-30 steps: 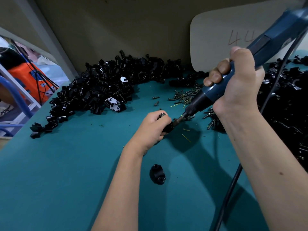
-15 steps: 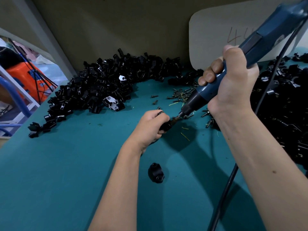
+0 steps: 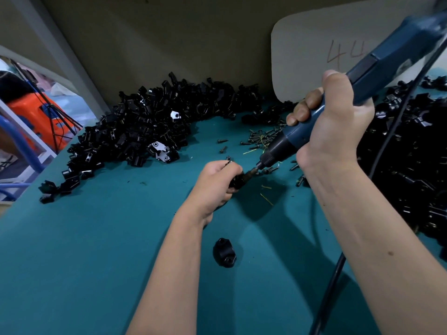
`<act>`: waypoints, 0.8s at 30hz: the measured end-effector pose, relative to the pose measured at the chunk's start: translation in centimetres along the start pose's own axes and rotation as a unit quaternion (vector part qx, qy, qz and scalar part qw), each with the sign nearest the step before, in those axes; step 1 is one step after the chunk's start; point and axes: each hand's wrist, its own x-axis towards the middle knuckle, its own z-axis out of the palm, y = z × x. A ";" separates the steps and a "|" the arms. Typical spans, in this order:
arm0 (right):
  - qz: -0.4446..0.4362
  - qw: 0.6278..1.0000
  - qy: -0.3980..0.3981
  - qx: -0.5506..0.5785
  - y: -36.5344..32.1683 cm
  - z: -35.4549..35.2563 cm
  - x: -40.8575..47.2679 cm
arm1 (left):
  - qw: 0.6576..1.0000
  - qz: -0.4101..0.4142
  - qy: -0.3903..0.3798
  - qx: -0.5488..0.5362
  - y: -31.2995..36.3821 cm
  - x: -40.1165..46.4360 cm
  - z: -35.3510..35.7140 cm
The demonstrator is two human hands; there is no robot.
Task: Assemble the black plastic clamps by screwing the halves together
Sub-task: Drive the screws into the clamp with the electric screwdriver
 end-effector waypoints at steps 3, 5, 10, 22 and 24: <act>-0.006 1.000 0.027 0.006 0.0 -0.1 0.0 | 1.000 -0.008 0.001 -0.014 0.0 0.1 0.0; 0.012 0.999 0.025 0.020 -0.1 -0.3 0.2 | 1.000 -0.015 -0.001 -0.013 0.0 0.2 0.0; 0.115 0.978 0.028 0.172 -1.4 -0.6 1.7 | 0.972 -0.021 -0.013 -0.235 0.0 0.1 -1.1; 0.074 0.992 0.072 0.071 -1.2 -0.7 1.2 | 0.977 0.151 0.061 0.136 -1.5 -0.3 0.4; 0.079 0.992 0.069 0.064 -1.1 -0.7 1.2 | 0.979 0.147 0.062 0.124 -1.4 -0.4 0.5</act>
